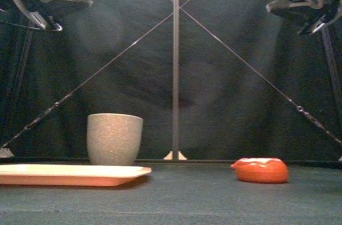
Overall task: Pick the red chile then place it on the pink plate
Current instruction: Pick the red chile
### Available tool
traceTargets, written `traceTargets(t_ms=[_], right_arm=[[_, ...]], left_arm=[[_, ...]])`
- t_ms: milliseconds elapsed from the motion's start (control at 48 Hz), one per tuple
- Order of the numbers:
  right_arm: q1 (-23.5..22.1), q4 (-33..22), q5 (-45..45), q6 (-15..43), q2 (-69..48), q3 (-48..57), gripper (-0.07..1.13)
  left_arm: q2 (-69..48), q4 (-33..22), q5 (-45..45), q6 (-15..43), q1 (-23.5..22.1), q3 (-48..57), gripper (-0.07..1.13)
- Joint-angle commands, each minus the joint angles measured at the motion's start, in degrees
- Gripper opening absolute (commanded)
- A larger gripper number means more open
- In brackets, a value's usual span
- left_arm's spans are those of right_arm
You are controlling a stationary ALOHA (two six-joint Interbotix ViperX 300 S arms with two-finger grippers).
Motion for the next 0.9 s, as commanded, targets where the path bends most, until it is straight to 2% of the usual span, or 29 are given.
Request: traceTargets(t_ms=[21,104,167,250,375,521,667,896], right_arm=[[-0.79,1.49,0.18,0.88,2.55,-2.02,0.01],[-2.46,5.54,2.64,2.81,6.33,-3.43,0.05],[-5.36,9.32,7.03,4.39,10.81,-4.92,0.06],[-9.23,11.69,13.54,5.71,16.17,-7.21,0.08],[-14.77,11.34,22.06,6.24,22.94,-10.72,0.09],[-18.63,9.32,26.63,6.42,29.27,-13.71,0.16],[-21.62,8.09,27.95,6.42,33.84,-15.64,0.33],[-25.31,6.77,28.92,6.42,40.69,-17.84,0.74]], left_arm=[[-0.53,0.09,-0.18,-0.09,1.05,-0.18,-0.06],[-1.05,0.0,-0.18,-0.09,1.32,-0.18,-0.03],[-1.23,0.0,-0.18,-0.09,1.32,0.0,-0.02],[-1.32,0.18,-0.09,0.0,1.41,0.26,-0.02],[-1.32,0.26,-0.09,0.0,1.49,0.35,-0.02],[-1.32,0.35,0.44,0.0,1.58,0.35,-0.02],[-1.32,0.35,0.53,0.0,1.58,0.35,-0.02],[-1.41,0.44,0.53,0.0,2.02,0.62,-0.02]])
